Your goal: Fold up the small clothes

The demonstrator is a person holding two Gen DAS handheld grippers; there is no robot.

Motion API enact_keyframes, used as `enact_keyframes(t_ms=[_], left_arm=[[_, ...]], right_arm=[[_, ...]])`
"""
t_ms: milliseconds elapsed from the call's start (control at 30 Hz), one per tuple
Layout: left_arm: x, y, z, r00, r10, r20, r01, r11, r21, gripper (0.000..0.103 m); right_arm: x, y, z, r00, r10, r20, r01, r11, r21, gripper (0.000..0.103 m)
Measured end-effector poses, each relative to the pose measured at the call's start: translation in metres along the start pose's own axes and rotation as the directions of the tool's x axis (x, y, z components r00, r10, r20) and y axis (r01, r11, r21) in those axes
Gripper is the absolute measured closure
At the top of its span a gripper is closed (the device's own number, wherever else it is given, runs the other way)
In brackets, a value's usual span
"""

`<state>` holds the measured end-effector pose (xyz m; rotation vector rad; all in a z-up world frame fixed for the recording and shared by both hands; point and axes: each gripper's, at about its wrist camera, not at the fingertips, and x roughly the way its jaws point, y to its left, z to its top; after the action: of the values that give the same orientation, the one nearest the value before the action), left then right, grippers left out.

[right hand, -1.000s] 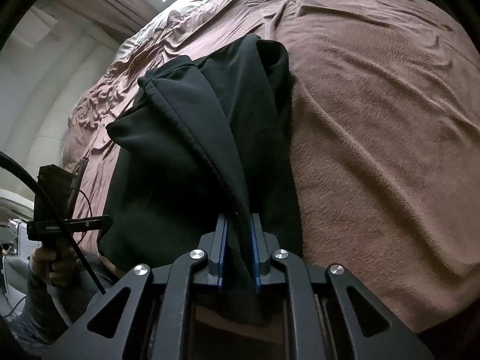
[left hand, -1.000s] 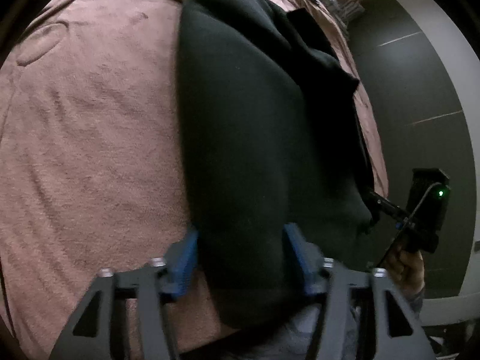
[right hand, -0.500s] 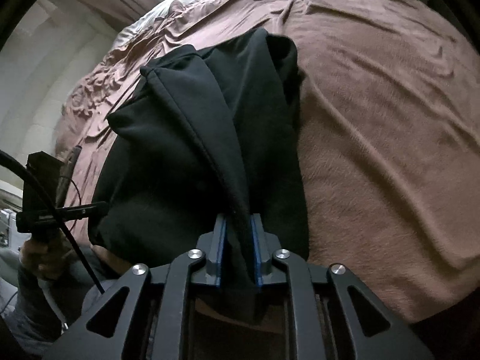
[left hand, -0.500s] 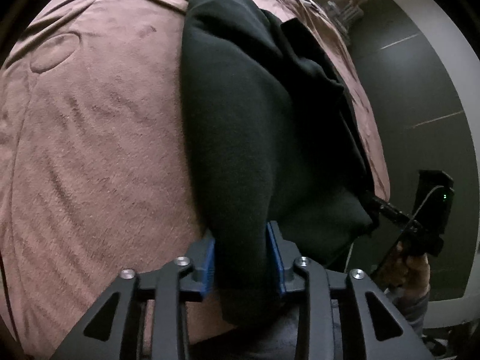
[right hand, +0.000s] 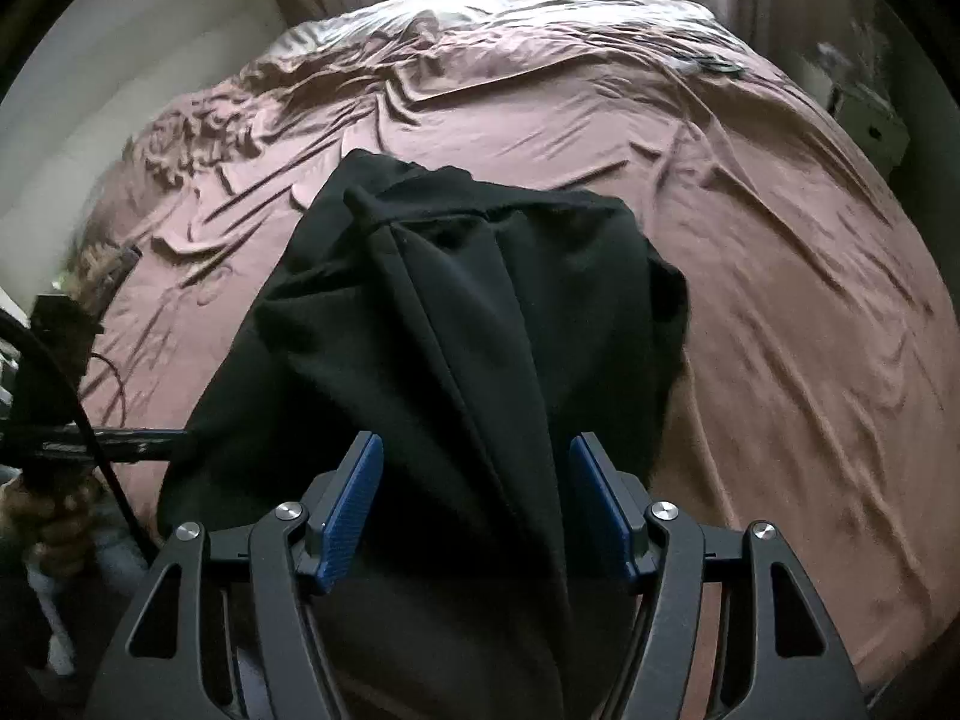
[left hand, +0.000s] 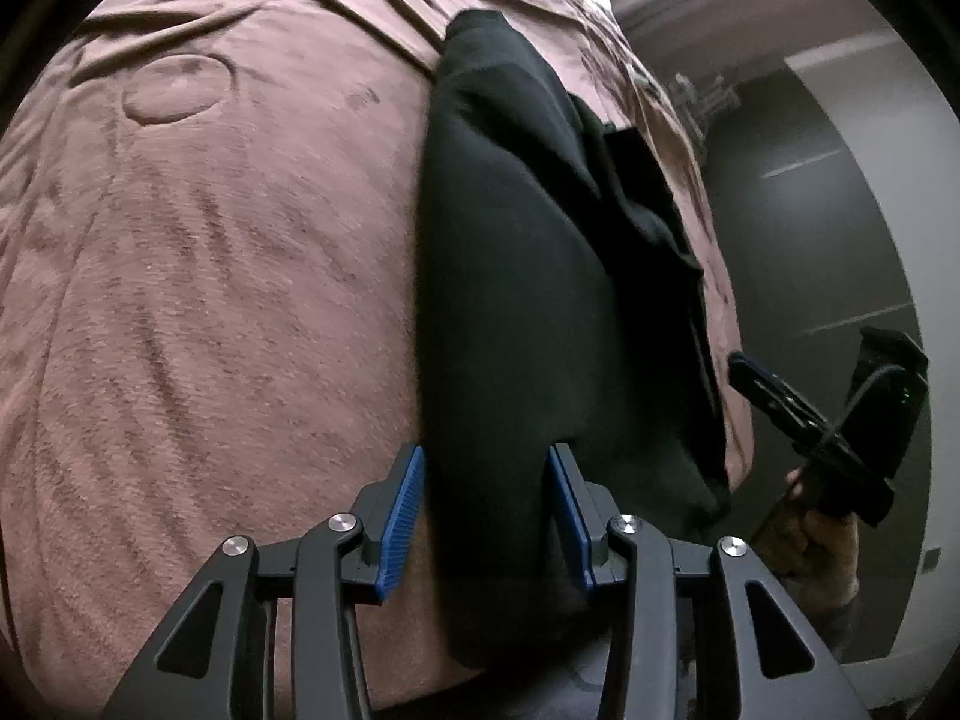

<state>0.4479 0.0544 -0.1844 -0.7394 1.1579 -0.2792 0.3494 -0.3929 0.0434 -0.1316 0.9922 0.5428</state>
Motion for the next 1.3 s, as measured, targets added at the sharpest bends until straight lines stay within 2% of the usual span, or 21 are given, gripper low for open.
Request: enact_keyframes(t_ms=[200, 267, 367, 467, 533, 567, 600, 700, 1067, 1200, 1300], left_arm=[[-0.016, 0.018, 0.006, 0.995, -0.019, 0.098, 0.028, 0.995, -0.095, 0.060], [-0.019, 0.027, 0.008, 0.991, -0.041, 0.124, 0.058, 0.988, -0.140, 0.060], [-0.020, 0.033, 0.009, 0.991, -0.057, 0.125, 0.077, 0.984, -0.163, 0.060], [-0.020, 0.031, 0.010, 0.991, -0.045, 0.125, 0.064, 0.986, -0.152, 0.060], [-0.018, 0.027, 0.011, 0.991, -0.042, 0.125, 0.060, 0.987, -0.151, 0.060], [-0.016, 0.026, 0.013, 0.991, -0.040, 0.126, 0.059, 0.986, -0.154, 0.060], [-0.016, 0.027, 0.012, 0.991, -0.038, 0.128, 0.058, 0.986, -0.157, 0.060], [-0.017, 0.028, 0.011, 0.991, -0.036, 0.129, 0.056, 0.986, -0.157, 0.060], [-0.015, 0.029, 0.011, 0.992, -0.027, 0.127, 0.047, 0.987, -0.156, 0.060], [-0.015, 0.030, 0.012, 0.992, -0.025, 0.125, 0.045, 0.986, -0.159, 0.060], [-0.014, 0.030, 0.012, 0.992, -0.028, 0.122, 0.047, 0.986, -0.158, 0.060]], right_arm=[[0.038, 0.023, 0.031, 0.997, -0.056, -0.044, 0.052, 0.995, -0.081, 0.040], [0.048, 0.027, 0.038, 0.996, -0.078, -0.052, 0.072, 0.992, -0.102, 0.040], [0.063, 0.033, 0.048, 0.993, -0.106, -0.056, 0.099, 0.987, -0.124, 0.040], [0.073, 0.033, 0.058, 0.989, -0.138, -0.050, 0.131, 0.984, -0.123, 0.041], [0.077, 0.033, 0.063, 0.987, -0.153, -0.041, 0.146, 0.981, -0.126, 0.058], [0.079, 0.033, 0.065, 0.989, -0.143, -0.042, 0.137, 0.983, -0.124, 0.073], [0.079, 0.032, 0.066, 0.991, -0.130, -0.044, 0.124, 0.985, -0.119, 0.083], [0.076, 0.022, 0.069, 0.994, -0.111, -0.023, 0.109, 0.990, -0.092, 0.095], [0.052, -0.053, 0.070, 0.995, -0.079, 0.066, 0.070, 0.989, 0.130, 0.097], [0.054, -0.075, 0.068, 0.993, -0.113, 0.046, 0.102, 0.974, 0.203, 0.097], [0.048, -0.080, 0.064, 0.997, -0.062, 0.055, 0.046, 0.967, 0.249, 0.096]])
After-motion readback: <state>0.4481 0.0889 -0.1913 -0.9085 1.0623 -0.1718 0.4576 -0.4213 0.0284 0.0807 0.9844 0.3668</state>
